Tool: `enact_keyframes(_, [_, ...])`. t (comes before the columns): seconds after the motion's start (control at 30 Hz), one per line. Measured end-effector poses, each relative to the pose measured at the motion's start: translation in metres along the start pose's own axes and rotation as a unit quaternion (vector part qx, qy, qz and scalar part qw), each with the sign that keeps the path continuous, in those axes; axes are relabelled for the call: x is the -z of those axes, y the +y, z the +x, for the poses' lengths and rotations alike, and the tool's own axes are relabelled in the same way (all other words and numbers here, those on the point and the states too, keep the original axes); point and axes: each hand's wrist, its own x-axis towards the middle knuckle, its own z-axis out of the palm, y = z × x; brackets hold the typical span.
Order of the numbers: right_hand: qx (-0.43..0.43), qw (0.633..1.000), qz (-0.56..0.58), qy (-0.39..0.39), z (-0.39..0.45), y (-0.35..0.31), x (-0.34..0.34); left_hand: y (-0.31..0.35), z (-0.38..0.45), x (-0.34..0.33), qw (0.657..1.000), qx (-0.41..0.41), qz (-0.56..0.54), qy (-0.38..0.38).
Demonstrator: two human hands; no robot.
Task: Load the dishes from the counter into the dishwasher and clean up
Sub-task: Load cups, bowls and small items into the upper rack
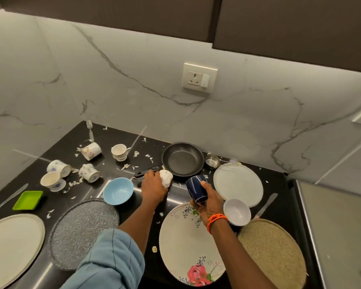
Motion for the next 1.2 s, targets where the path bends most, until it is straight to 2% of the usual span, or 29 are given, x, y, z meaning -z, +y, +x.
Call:
enact_keyframes(0.1, [-0.008,0.999,0.03,0.013,-0.008,-0.007,0.019,0.003,-0.01,-0.011,1.0,0.026,0.015,-0.005])
enact_keyframes(0.27, [0.027,0.998,0.05,0.02,-0.023,-0.033,0.03,0.019,-0.008,-0.006,0.994,0.06,-0.088,-0.004])
enact_keyframes(0.37, [0.039,0.997,0.053,0.036,-0.032,-0.033,0.039,0.024,-0.012,-0.007,0.992,0.059,-0.109,-0.009])
enact_keyframes(0.6, [0.05,0.996,0.055,0.056,-0.062,-0.009,0.07,0.018,-0.023,-0.016,0.997,-0.02,-0.07,-0.014])
enact_keyframes(0.87, [0.062,0.994,0.055,0.069,-0.074,0.007,0.082,0.026,-0.013,-0.012,0.986,-0.023,-0.164,-0.028])
enact_keyframes(1.0, [0.07,0.994,0.045,0.065,-0.084,0.005,0.081,0.034,-0.028,-0.003,0.978,-0.014,-0.204,0.027])
enact_keyframes(1.1, [0.092,0.994,0.04,0.052,-0.093,-0.006,0.08,0.051,-0.048,0.017,0.966,-0.038,-0.248,0.053])
enact_keyframes(1.2, [0.12,0.99,0.055,0.049,-0.105,-0.023,0.079,0.081,-0.067,0.044,0.952,-0.087,-0.289,0.047])
